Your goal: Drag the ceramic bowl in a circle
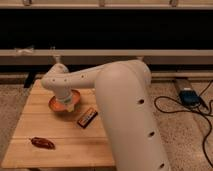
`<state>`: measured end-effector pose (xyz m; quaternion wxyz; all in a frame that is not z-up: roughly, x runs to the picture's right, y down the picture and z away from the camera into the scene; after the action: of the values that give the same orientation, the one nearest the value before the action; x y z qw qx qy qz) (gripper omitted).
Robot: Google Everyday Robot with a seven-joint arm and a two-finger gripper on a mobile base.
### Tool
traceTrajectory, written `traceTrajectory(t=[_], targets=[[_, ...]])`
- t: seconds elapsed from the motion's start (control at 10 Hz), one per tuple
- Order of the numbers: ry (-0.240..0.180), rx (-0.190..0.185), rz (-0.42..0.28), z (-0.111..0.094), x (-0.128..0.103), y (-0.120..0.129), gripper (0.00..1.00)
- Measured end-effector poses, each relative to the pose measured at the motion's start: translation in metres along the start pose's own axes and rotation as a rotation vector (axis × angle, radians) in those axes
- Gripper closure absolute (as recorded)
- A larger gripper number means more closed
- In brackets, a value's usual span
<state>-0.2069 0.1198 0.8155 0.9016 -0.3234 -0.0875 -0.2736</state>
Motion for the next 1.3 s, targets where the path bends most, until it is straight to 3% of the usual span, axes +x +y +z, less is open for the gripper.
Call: traceTrajectory(t=[0.3,0.5,0.9,1.3], targets=[[-0.059,0.012,-0.046,-0.006,-0.038,0.017,0.44],[-0.099,0.032,-0.097,-0.011,-0.064,0.004,0.23],[-0.131,0.038,-0.088,-0.006,-0.059,0.000,0.20],[-0.112,0.031,-0.025,-0.005,-0.037,0.006,0.20]])
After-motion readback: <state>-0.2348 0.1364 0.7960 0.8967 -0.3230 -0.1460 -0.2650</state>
